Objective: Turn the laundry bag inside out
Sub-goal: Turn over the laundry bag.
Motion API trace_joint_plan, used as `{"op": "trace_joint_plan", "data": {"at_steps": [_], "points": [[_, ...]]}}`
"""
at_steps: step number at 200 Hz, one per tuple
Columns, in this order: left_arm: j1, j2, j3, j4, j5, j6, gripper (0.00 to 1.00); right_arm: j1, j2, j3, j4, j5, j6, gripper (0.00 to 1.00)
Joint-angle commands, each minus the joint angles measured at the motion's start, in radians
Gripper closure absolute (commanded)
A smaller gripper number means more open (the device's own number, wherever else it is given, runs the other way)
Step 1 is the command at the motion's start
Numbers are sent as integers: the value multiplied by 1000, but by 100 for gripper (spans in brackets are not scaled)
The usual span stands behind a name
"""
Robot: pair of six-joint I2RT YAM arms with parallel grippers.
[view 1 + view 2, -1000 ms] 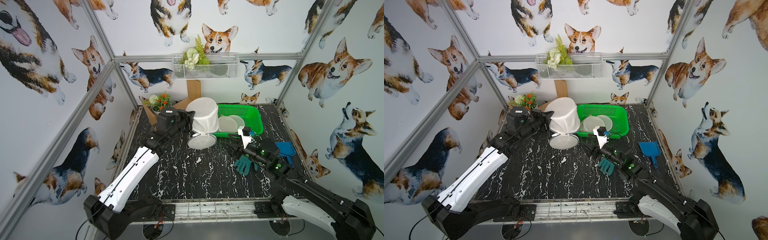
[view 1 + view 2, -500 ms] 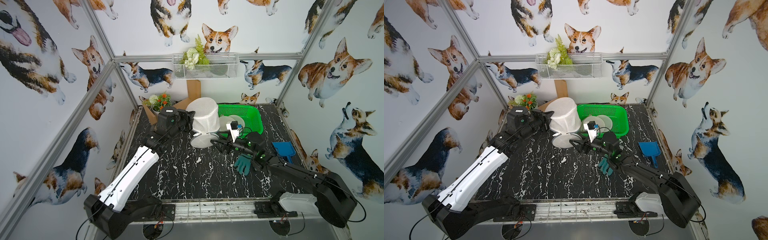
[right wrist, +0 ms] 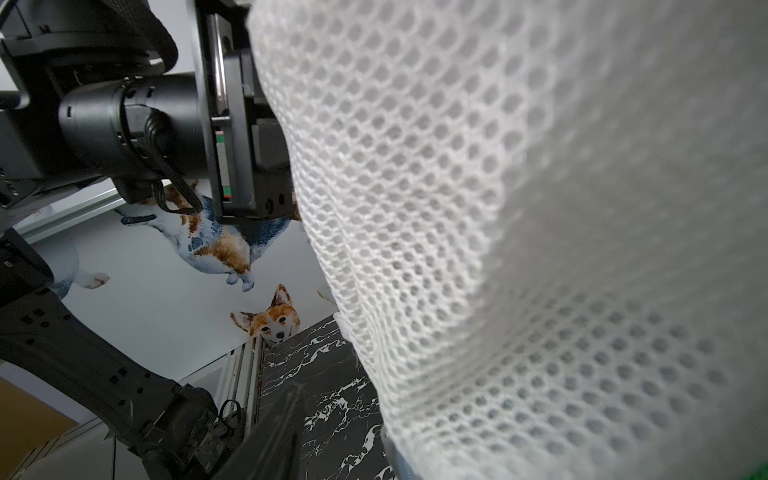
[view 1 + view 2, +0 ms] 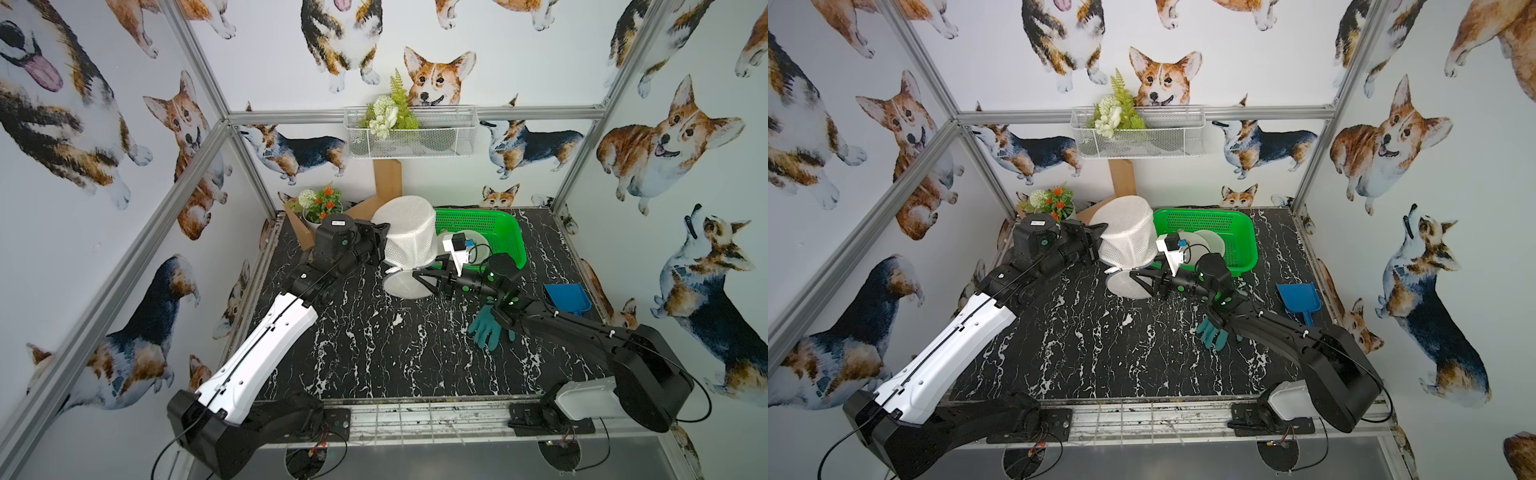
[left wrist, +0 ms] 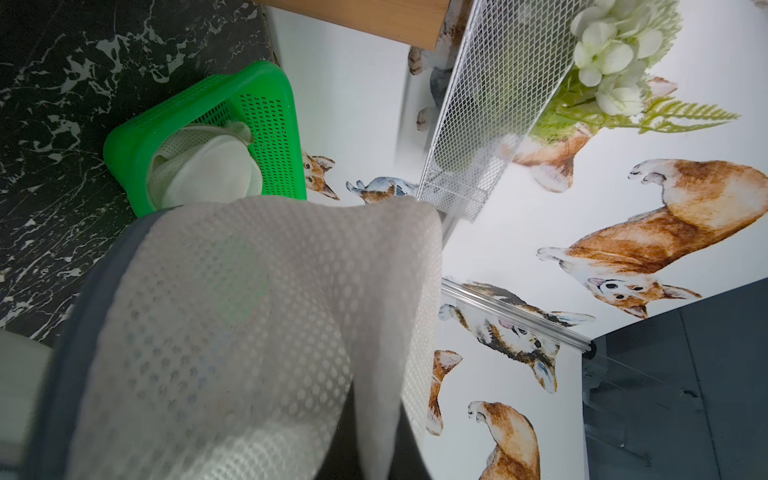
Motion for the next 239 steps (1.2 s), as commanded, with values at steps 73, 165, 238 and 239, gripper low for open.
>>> {"op": "trace_joint_plan", "data": {"at_steps": [73,165,238,239], "points": [[1,-21,-37,13,-67,0,100,1,-21,3,62,-88,110,100],[11,-255,-146,-118,-572,877,31,-8,-138,173,-412,171,300,100],[12,-306,-169,79,164,1479,38,-51,-137,242,-397,86,314,100],[12,-304,-173,84,186,1472,38,-52,-136,242,-394,83,313,100]]}}
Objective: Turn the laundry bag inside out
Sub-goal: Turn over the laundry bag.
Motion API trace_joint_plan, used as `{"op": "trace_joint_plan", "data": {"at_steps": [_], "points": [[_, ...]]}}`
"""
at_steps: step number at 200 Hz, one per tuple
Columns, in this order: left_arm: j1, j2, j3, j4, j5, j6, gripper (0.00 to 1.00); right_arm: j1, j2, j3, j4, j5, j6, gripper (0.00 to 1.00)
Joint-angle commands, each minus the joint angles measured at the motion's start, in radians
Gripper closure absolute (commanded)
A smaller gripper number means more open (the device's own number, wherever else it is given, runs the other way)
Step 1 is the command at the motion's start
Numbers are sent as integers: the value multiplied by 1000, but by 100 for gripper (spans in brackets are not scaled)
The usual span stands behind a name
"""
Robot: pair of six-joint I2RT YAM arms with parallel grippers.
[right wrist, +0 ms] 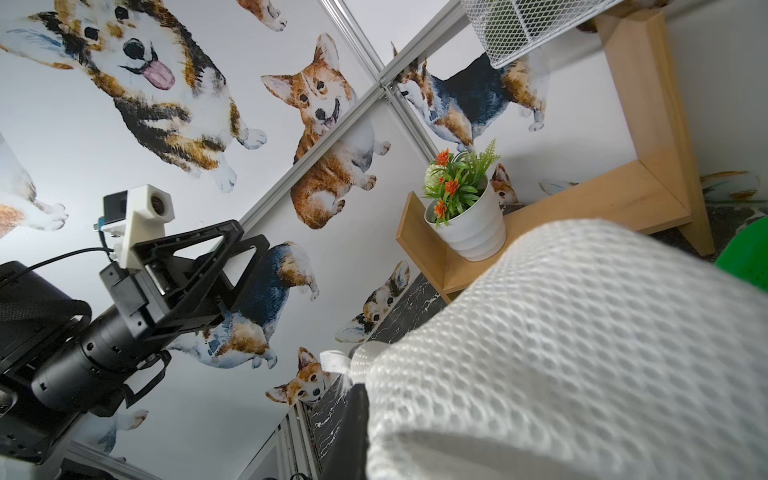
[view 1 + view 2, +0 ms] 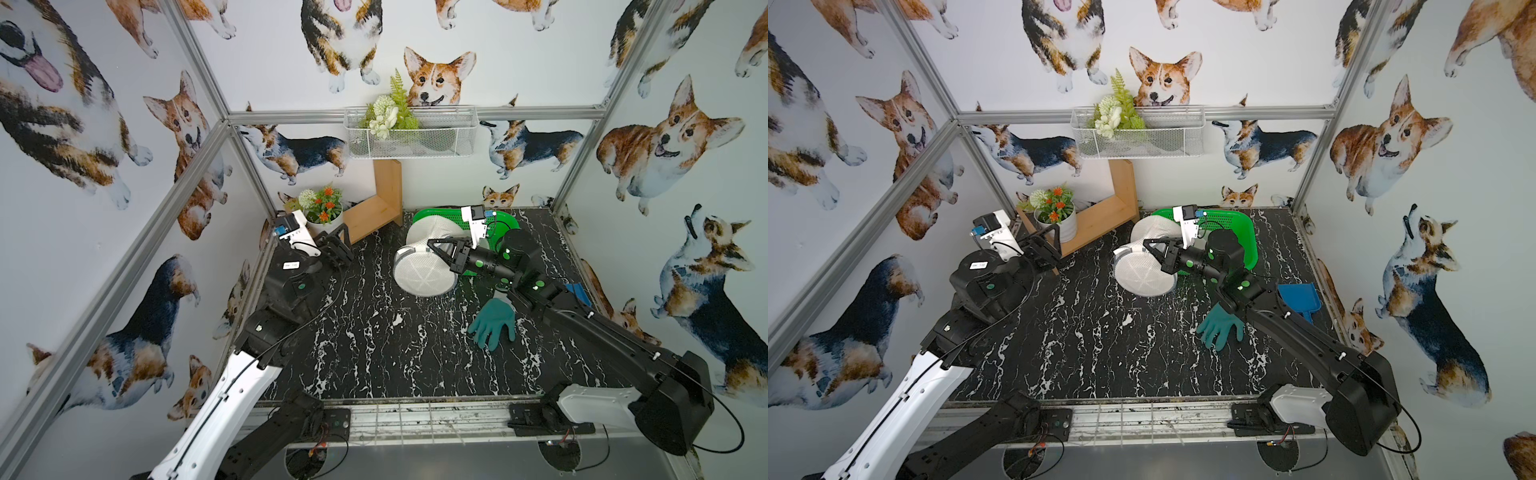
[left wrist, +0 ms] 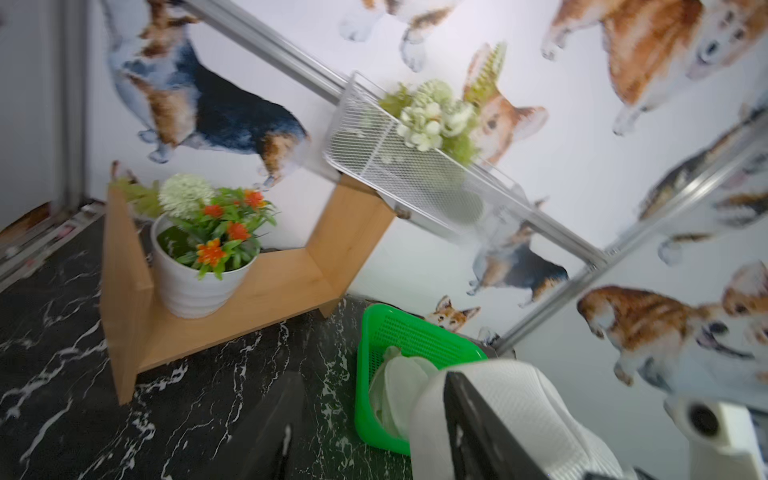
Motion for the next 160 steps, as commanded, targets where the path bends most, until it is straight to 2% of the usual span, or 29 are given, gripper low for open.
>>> {"op": "trace_joint_plan", "data": {"at_steps": [1,10,18,49,78,91,112,143,152,160], "points": [[1,33,-29,73,480,141,38,-9,-3,2,54,-56,4,100],[1,52,-57,123,610,89,37,-14,-3,-1,71,-76,4,100],[1,63,-85,161,659,36,38,-19,-5,-1,82,-87,7,100],[1,45,-192,325,750,-48,39,-31,-14,-5,114,-135,20,100],[1,73,-234,435,854,-122,43,-31,-12,-2,127,-183,23,100],[1,89,-234,451,852,-124,42,-31,-12,-2,138,-199,31,100],[0,90,-182,369,802,-11,47,-31,-12,8,106,-185,14,100],[0,61,-67,80,724,354,52,-31,-12,46,-8,-132,-39,100],[1,51,-56,46,710,453,50,-31,-10,53,-17,-140,-39,100],[0,46,-55,44,705,529,44,-31,-6,56,-16,-156,-36,100]]}}
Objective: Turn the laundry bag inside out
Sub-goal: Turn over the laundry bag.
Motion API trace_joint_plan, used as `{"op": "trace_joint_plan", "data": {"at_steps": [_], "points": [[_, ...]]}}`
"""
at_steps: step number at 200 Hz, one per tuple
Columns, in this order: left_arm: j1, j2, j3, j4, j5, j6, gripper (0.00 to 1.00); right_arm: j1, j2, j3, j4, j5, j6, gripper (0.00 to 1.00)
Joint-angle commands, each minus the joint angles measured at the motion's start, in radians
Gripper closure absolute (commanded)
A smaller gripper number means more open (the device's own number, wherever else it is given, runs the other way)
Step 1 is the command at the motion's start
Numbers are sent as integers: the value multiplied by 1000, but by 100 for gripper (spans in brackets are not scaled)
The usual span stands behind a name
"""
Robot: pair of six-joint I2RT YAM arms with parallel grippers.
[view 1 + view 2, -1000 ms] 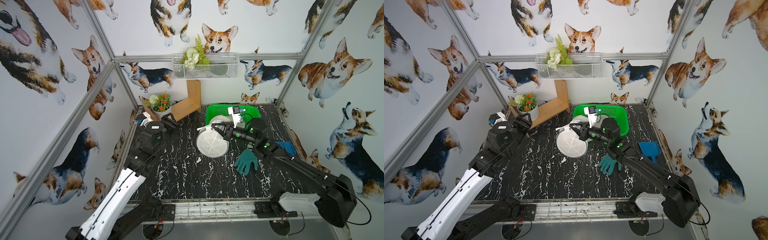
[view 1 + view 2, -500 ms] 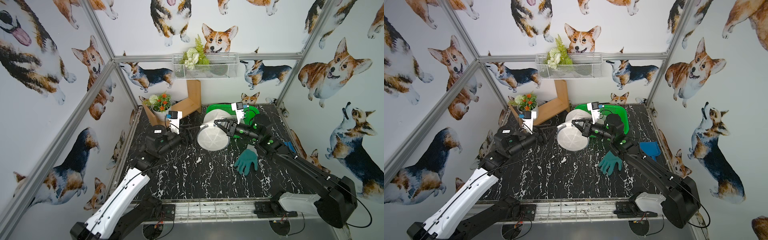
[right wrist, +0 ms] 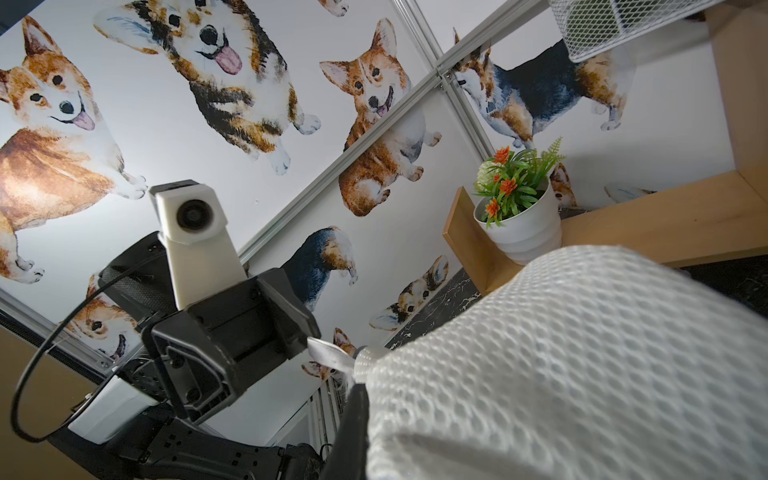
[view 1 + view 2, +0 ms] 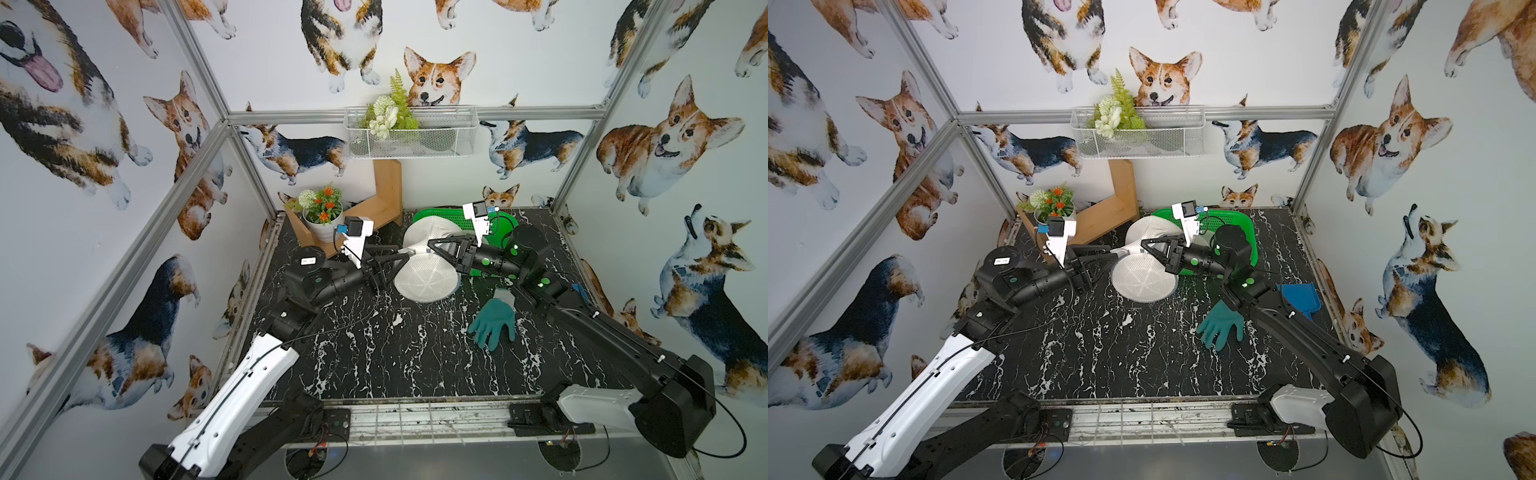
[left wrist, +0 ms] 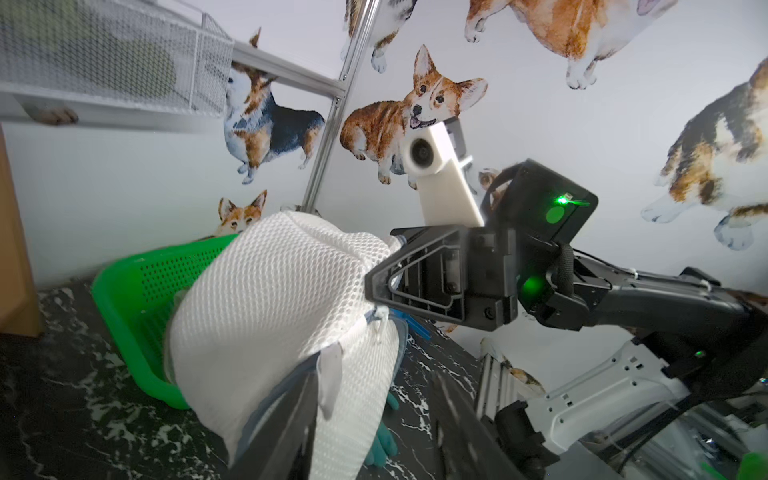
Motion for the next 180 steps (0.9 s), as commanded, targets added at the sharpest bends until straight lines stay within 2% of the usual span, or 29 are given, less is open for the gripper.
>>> {"op": "trace_joint_plan", "data": {"at_steps": [1,25,46,66,86,124,180], "points": [[1,-15,23,-142,-48,339,43,0,3,19,-32,-5,-26,100],[0,54,72,-134,-5,487,30,3,10,22,-11,-51,-16,100],[-1,151,144,-170,76,542,26,4,15,29,0,-82,-16,100],[-1,190,149,-137,149,543,26,4,20,38,6,-109,-20,100],[-1,207,136,-113,217,513,36,5,30,49,11,-137,-22,100],[-1,210,103,-54,266,463,54,11,51,71,24,-167,-19,100],[-1,213,84,-3,285,421,70,18,70,81,30,-172,-21,100]]}}
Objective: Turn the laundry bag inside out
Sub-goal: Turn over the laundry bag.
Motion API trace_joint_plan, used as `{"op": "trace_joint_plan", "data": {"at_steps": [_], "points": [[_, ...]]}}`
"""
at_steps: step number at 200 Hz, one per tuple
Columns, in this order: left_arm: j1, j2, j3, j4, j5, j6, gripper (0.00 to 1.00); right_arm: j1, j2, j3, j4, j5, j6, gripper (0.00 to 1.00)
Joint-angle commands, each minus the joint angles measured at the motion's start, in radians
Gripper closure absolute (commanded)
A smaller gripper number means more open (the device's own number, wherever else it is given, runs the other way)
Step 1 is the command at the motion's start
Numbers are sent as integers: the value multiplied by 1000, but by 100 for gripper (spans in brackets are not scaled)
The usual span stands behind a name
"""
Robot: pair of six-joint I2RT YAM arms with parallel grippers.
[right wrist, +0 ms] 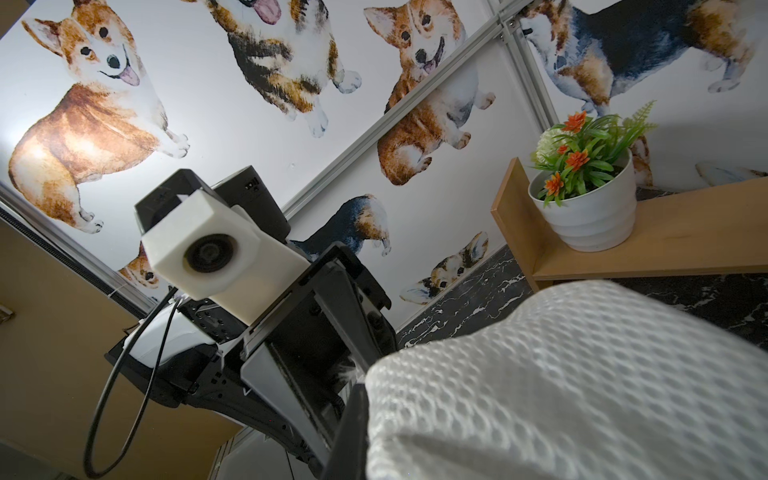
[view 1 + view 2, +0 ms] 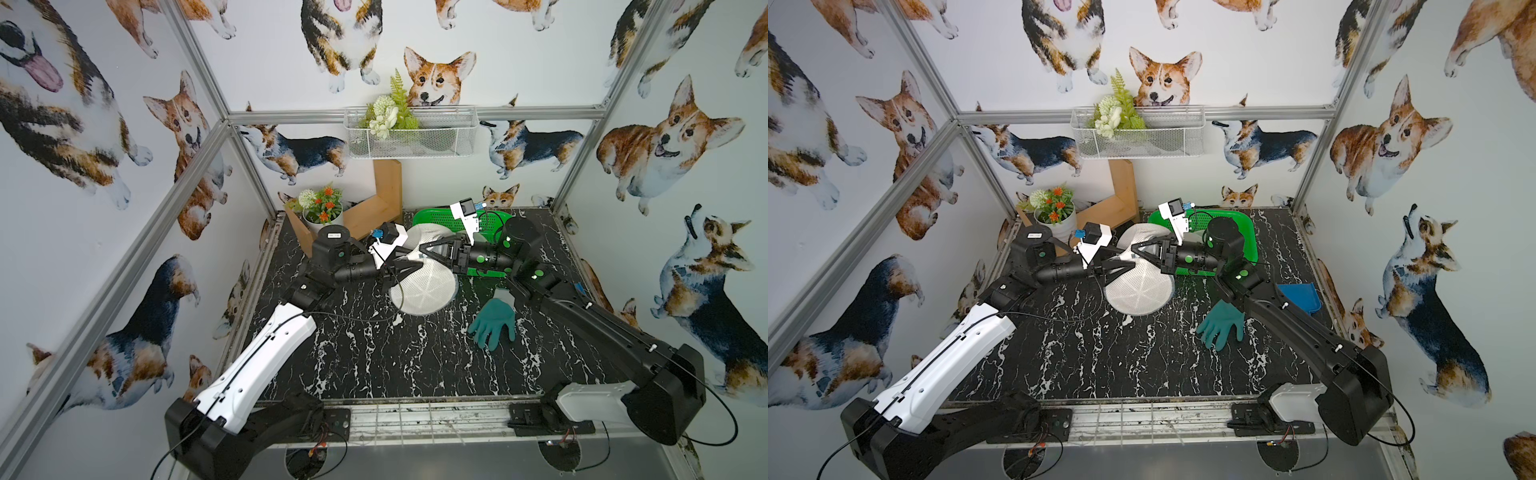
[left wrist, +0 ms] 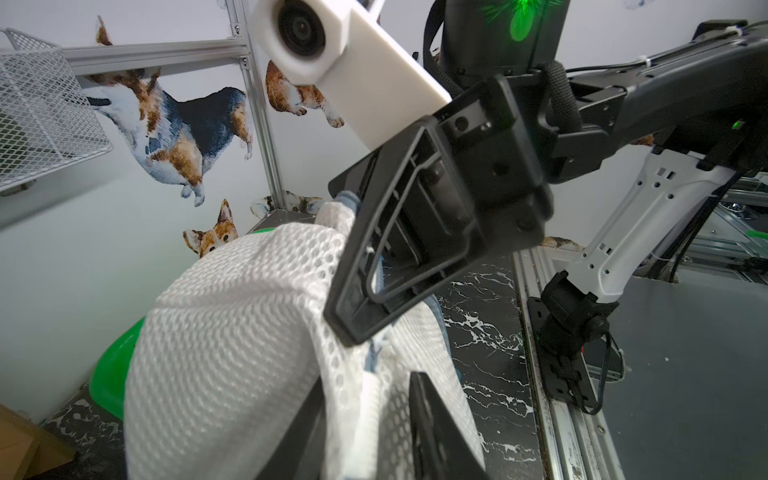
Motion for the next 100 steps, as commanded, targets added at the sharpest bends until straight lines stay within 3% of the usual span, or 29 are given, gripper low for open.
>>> {"op": "trace_joint_plan", "data": {"at_steps": [1,19,63,100], "points": [[0,-4,-5,58,41,-28,70,2,3,9,45,-7,-8,100],[0,-7,-13,64,51,-35,76,3,5,10,44,-7,-9,100],[1,-26,-26,72,51,-44,71,3,-2,5,15,6,-35,100],[1,-28,-29,80,43,-53,79,4,-4,3,13,-2,-35,100]]}}
